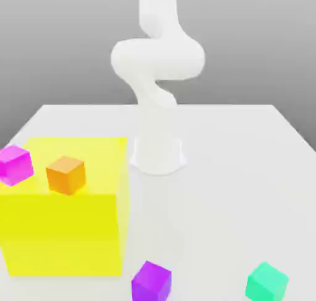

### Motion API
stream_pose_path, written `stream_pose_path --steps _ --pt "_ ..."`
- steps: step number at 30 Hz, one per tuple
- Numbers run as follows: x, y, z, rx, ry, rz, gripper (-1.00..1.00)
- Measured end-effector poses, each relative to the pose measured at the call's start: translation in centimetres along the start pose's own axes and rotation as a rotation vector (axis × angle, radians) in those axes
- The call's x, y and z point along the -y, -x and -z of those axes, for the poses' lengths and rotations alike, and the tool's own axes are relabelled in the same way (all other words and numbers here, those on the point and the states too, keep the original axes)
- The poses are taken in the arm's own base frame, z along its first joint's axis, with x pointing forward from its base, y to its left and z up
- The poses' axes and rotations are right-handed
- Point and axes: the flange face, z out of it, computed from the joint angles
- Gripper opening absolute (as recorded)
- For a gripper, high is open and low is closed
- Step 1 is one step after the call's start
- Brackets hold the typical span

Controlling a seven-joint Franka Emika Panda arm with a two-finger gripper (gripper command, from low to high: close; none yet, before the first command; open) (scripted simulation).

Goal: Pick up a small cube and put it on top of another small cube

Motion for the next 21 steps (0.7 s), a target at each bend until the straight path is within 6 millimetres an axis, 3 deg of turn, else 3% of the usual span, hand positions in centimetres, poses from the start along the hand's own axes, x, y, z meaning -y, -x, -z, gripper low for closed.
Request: stream_pose_path --steps 5,10,16,21 --pt "1.9 2.4 -9.2 0.110 0.074 0.114 0.00" --pt "2.9 6.3 -17.8 0.222 0.138 0.229 0.00" --pt "2.6 12.7 -27.4 0.364 0.202 0.368 0.00" --pt "1.5 19.8 -34.3 0.490 0.242 0.493 0.00"
